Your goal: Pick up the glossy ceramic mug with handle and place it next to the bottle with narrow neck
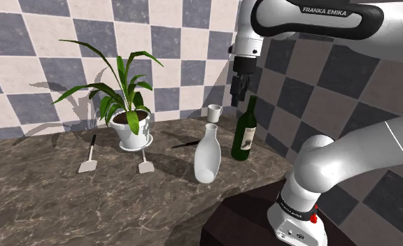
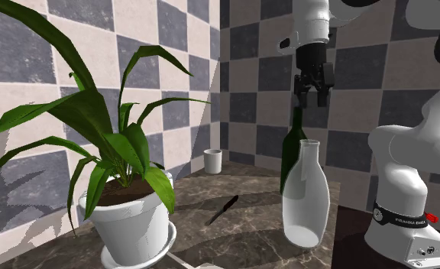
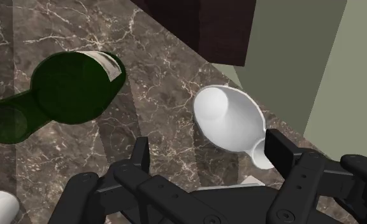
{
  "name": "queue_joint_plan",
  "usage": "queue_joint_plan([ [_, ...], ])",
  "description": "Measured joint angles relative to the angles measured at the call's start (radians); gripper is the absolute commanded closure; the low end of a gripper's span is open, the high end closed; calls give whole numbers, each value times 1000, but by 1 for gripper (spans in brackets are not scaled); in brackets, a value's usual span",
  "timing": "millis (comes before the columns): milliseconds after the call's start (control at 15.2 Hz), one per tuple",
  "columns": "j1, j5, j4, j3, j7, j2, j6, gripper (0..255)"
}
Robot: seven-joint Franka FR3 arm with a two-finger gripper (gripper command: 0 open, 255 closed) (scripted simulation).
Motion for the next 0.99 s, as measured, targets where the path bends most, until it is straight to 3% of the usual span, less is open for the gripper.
queue_joint_plan([
  [462, -29, -50, -34, -47, -60, 88, 131, 0],
  [990, -65, -102, 0, -117, -137, 297, 333, 0],
])
